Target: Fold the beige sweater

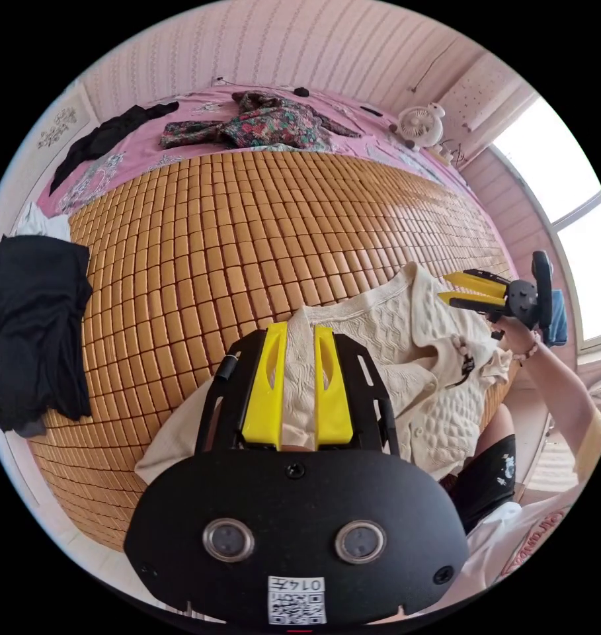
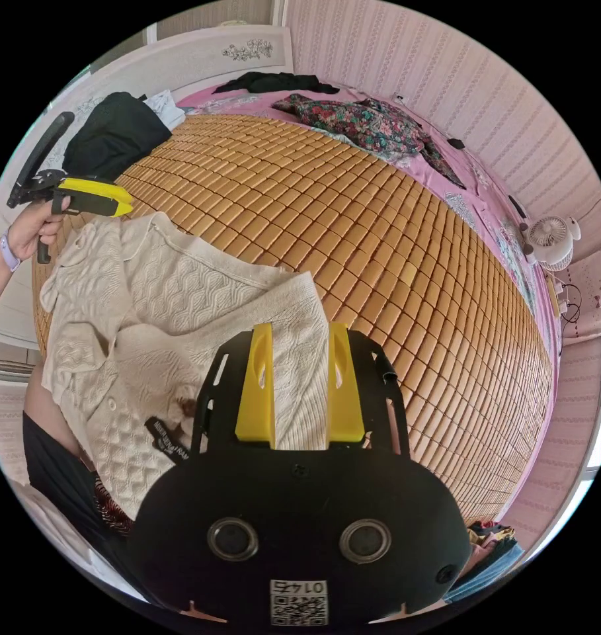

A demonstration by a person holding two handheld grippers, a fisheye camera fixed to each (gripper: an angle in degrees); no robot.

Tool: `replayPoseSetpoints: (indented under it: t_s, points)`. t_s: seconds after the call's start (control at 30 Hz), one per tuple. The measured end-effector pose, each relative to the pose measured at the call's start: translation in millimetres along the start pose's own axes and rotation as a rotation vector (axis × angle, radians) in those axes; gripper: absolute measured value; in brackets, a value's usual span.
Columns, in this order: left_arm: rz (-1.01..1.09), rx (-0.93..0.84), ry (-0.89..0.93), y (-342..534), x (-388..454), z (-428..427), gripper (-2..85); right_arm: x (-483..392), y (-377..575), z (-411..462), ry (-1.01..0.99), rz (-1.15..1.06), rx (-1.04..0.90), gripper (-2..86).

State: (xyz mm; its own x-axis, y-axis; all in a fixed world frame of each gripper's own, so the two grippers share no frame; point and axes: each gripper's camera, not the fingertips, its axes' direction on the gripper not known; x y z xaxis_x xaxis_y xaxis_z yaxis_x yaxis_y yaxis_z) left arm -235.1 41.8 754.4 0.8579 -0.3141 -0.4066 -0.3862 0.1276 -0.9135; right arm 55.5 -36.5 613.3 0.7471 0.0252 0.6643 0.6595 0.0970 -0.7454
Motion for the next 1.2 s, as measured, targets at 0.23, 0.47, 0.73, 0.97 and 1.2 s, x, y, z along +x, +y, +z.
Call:
replayPoseSetpoints:
  t_s: [0.23, 0.47, 0.73, 0.97, 1.2]
  points:
    - [0.192, -0.126, -0.116, -19.4, 30.3, 42.4, 3.4, -1.1, -23.3, 7.4, -0.096, -0.140, 0.029, 4.8]
    - [0.081, 0.215, -0.201, -38.5, 16.2, 7.4, 0.6, 39.2, -62.1, -26.3, -0.113, -0.061, 0.185, 3.6]
    - [-0.022, 0.330, 0.032, 19.4, 4.2, -14.0, 4.3, 9.9, -31.8, -53.2, -0.133, -0.018, 0.247, 6.8]
    - [0.028, 0.267, 0.128, 212.3, 69.0, 8.7, 6.4, -132.7, 136.2, -64.3, -0.321, -0.232, 0.259, 8.2]
    - [-0.115, 0.257, 0.171, 295.5, 106.3, 41.6, 7.2, -210.3, 177.4, -57.4, -0.155, -0.330, 0.251, 7.8]
